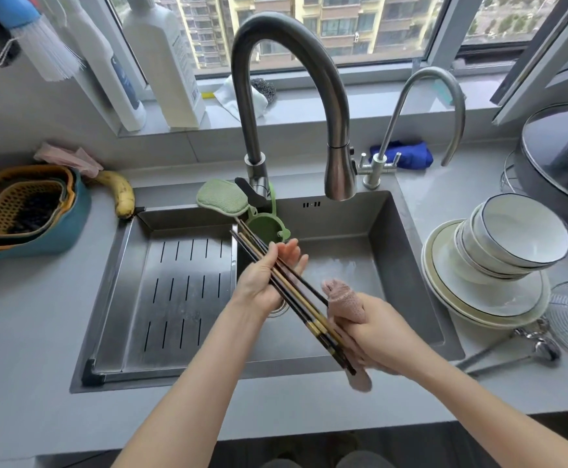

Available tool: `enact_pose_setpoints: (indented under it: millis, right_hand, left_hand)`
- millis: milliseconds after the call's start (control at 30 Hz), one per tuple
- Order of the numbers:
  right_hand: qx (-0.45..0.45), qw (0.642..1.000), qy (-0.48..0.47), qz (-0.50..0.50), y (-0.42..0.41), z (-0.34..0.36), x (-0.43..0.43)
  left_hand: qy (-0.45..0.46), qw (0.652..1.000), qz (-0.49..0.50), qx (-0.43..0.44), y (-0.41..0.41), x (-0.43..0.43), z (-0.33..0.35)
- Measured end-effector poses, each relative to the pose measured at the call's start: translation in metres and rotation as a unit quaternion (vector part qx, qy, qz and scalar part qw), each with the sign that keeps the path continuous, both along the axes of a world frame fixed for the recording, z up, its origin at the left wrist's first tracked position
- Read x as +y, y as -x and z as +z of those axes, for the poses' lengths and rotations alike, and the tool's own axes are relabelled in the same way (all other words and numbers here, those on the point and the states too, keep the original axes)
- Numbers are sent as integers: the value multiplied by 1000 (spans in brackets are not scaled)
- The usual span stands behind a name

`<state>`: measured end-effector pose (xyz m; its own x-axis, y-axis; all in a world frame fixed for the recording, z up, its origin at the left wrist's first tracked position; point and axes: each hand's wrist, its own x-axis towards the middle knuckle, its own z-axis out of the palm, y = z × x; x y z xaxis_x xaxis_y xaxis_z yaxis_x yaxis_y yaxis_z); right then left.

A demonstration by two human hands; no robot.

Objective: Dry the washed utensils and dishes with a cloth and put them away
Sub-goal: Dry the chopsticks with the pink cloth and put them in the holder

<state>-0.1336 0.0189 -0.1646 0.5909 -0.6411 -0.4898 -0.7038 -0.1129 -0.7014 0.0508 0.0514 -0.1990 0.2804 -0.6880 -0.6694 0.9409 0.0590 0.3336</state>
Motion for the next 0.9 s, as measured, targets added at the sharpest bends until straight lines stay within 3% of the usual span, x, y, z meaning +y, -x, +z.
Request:
enact_pose_setpoints:
  millis: [133,200,267,367,433,500,700,900]
  right_hand:
    - [-17,991,-125,33,12,10,-12]
    - [-62,978,-197,-19,14,13,-27]
    - [-136,944,-290,-75,11,17,-45]
    - [-194,884,-421,-68,-10,18,-52]
    - [-156,913,-375,-24,-35,13,-36]
    - [-154,940,-300,-51,-58,6,-17]
    - [-246,914,-311,-81,-64,-4,-10]
    - [-194,922,-332,-44,-50,3,0]
  left_hand:
    - [4,1000,22,11,-3,6,9]
    - [-5,1000,11,-10,-1,7,11]
    - [3,999,8,-35,-1,6,14]
    - [42,996,-19,-73,4,2,16]
    - [66,994,-38,-80,12,-3,17]
    - [71,992,-46,-89,17,-8,18]
    - [28,995,-15,-95,-4,-15,20]
    - [31,997,38,-53,-9,-17,16]
